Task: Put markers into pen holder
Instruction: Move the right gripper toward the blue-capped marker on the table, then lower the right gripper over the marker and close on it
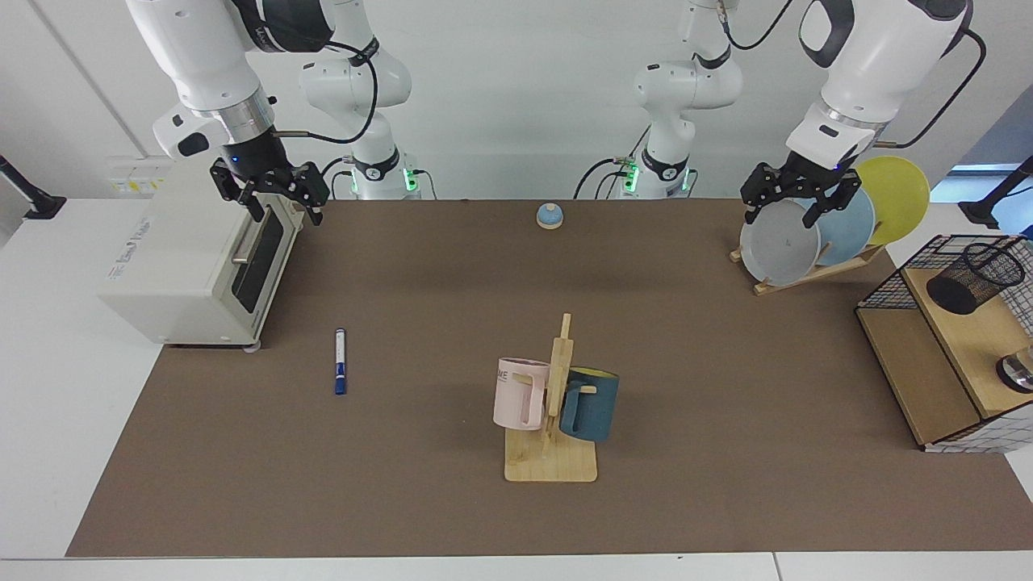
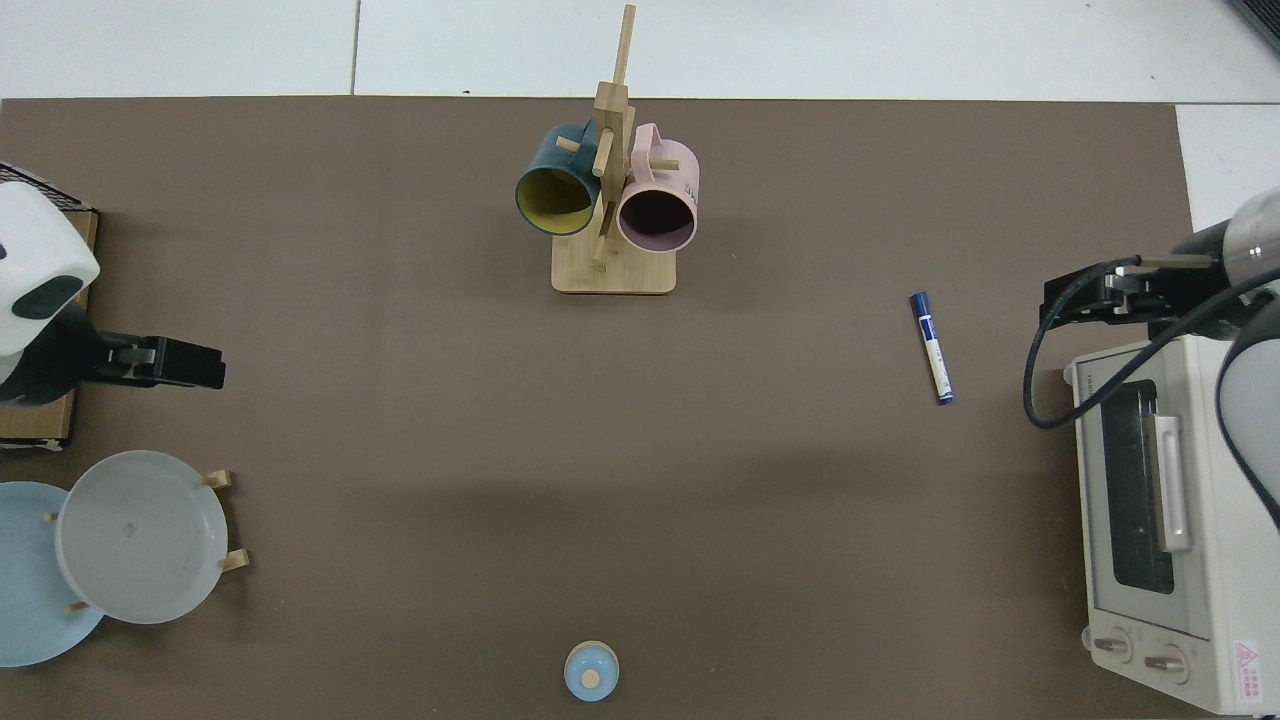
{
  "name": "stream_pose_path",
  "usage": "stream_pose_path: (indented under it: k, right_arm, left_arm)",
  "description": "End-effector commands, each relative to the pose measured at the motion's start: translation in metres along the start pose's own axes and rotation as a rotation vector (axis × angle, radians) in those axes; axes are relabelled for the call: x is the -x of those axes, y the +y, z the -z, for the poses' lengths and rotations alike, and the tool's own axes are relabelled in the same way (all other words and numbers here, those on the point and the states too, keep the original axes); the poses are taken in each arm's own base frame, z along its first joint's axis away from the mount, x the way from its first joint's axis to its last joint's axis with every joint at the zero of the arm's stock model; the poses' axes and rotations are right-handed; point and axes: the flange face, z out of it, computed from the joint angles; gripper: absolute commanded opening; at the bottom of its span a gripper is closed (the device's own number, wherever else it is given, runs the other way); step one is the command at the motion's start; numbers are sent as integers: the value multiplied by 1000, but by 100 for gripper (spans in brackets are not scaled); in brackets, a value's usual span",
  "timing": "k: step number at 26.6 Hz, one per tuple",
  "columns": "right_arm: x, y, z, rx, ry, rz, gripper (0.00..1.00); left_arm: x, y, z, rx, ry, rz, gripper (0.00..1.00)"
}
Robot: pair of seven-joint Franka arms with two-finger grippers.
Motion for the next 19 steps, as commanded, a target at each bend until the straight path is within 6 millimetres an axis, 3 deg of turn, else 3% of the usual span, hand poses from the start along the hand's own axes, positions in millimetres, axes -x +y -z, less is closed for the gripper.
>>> stream_pose_path:
  k: [1,4,7,9,19]
  right_arm:
    - [-16,-2,-13,-8,2,22,100]
    - [-29,-7,-25,-14,35,24,100]
    - [-44,-23,-56,5,-1,40,100]
    - [-56,-27,-65,3,3,40,100]
    - [-92,-36,-128,-40,5,34,100]
  left_arm:
    - [2,-1,-1,10,4,7,100]
    - [2,2,-1,10,5,4,100]
    - [2,2,-1,9,4,3,100]
    - [2,3,-2,9,4,2,100]
    - [3,3,-4,9,1,4,100]
